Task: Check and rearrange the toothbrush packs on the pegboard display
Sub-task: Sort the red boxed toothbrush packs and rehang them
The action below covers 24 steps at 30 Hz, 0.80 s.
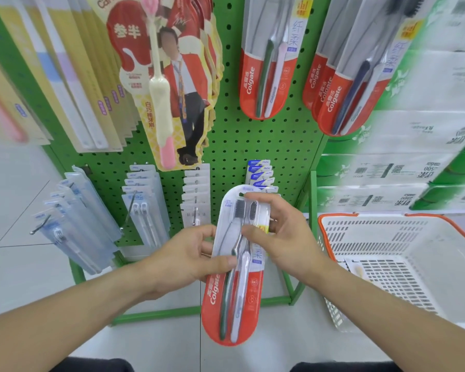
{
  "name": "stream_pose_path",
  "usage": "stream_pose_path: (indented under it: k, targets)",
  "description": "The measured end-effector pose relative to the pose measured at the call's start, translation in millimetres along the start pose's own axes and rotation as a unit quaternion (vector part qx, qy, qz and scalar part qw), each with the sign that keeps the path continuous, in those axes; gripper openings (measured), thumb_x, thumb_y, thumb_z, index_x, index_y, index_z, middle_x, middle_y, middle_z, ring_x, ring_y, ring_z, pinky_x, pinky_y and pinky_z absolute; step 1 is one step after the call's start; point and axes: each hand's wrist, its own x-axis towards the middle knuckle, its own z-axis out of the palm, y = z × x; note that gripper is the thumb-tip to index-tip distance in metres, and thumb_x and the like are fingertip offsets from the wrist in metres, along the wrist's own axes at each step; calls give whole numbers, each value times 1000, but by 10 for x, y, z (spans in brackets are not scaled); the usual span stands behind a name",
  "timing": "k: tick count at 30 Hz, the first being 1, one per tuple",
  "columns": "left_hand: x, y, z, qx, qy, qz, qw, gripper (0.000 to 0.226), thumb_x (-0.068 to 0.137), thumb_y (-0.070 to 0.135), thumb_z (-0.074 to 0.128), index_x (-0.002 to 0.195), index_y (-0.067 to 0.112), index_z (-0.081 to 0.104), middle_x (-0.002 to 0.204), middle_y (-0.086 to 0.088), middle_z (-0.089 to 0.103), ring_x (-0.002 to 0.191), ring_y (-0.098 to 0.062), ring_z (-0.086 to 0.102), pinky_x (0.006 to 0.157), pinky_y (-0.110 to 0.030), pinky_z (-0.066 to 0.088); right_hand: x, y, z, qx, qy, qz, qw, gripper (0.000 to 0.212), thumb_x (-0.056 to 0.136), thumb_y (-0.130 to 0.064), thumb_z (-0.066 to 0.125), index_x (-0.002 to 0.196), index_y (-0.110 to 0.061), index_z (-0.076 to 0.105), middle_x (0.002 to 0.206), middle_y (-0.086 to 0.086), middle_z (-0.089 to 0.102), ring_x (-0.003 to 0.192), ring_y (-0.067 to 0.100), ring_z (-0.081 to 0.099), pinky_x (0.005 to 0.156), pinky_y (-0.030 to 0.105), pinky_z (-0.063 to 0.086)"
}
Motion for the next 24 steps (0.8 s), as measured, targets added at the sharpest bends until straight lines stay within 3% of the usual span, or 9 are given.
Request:
stream_pose_path:
  k: [5, 7, 10, 12, 15, 17, 20, 22, 24]
  targets:
    - [15, -60, -11, -8, 39, 30, 999, 44, 84, 9, 74, 126, 10, 60, 109, -15, 76, 102, -34, 72, 92, -47, 58, 10, -2, 24, 45, 78, 25, 996, 78, 81, 1, 79, 143, -25, 40, 105, 7, 74, 92, 32, 73, 81, 45, 61]
    - [22, -70, 10, -16, 49, 40, 998, 42, 87, 5, 72, 126, 10, 60, 109, -16, 76, 102, -34, 73, 91, -46, 59, 16, -12, 47, 25, 64, 34, 997, 66, 81, 0, 80, 135, -21, 48, 101, 5, 76, 87, 29, 74, 77, 42, 60]
    - [22, -90, 26, -22, 62, 46, 997, 42, 88, 0, 71, 128, 11, 60, 108, -15, 76, 101, -34, 73, 91, -45, 59, -9, -19, 40, -14, -54, 90, 994, 25, 89, -4, 74, 112, -10, 69, 96, 6, 79, 79, 22, 74, 67, 39, 61]
    - [14, -122, 51, -22, 37, 31, 999, 43, 90, 6, 73, 130, 14, 59, 109, -14, 76, 101, -34, 73, 89, -45, 59, -22, 5, 6, -35, -75, 103, 991, 16, 91, -8, 72, 106, -6, 73, 95, 9, 78, 78, 22, 73, 65, 37, 60]
    - [-8, -152, 88, 9, -22, -12, 1000, 41, 90, 14, 72, 129, 16, 58, 110, -12, 76, 98, -31, 74, 78, -39, 61, -26, -29, -40, -30, -26, 91, 995, 12, 92, -11, 71, 103, -10, 74, 94, 7, 79, 82, 23, 75, 69, 34, 60]
    - [-12, -173, 101, 15, -29, -14, 999, 40, 88, 15, 73, 126, 12, 60, 107, -12, 76, 95, -30, 75, 77, -42, 62, -27, -54, -81, -11, -14, 109, 994, 13, 93, -14, 70, 105, -12, 72, 97, 7, 79, 85, 26, 76, 69, 36, 61]
    - [11, -199, 119, 17, 20, 0, 1000, 41, 86, 16, 74, 124, 7, 60, 105, -16, 76, 92, -32, 75, 77, -48, 62, -66, -61, -139, -9, -92, 143, 985, 26, 89, -12, 75, 114, -10, 69, 104, 12, 77, 91, 35, 74, 71, 47, 63]
    - [30, -206, 124, 9, 41, 7, 999, 42, 87, 16, 73, 126, 6, 59, 104, -16, 76, 91, -28, 75, 71, -39, 61, -97, -73, -126, -28, -133, 153, 979, 31, 86, -4, 77, 115, -10, 68, 105, 13, 76, 89, 34, 74, 68, 46, 62]
    - [30, -194, 114, 2, 19, 11, 1000, 45, 87, 11, 74, 129, 9, 57, 108, -16, 75, 95, -27, 75, 71, -35, 60, -101, -80, -118, -41, -124, 145, 981, 32, 84, -1, 78, 113, -9, 68, 104, 13, 76, 86, 34, 74, 67, 48, 62]
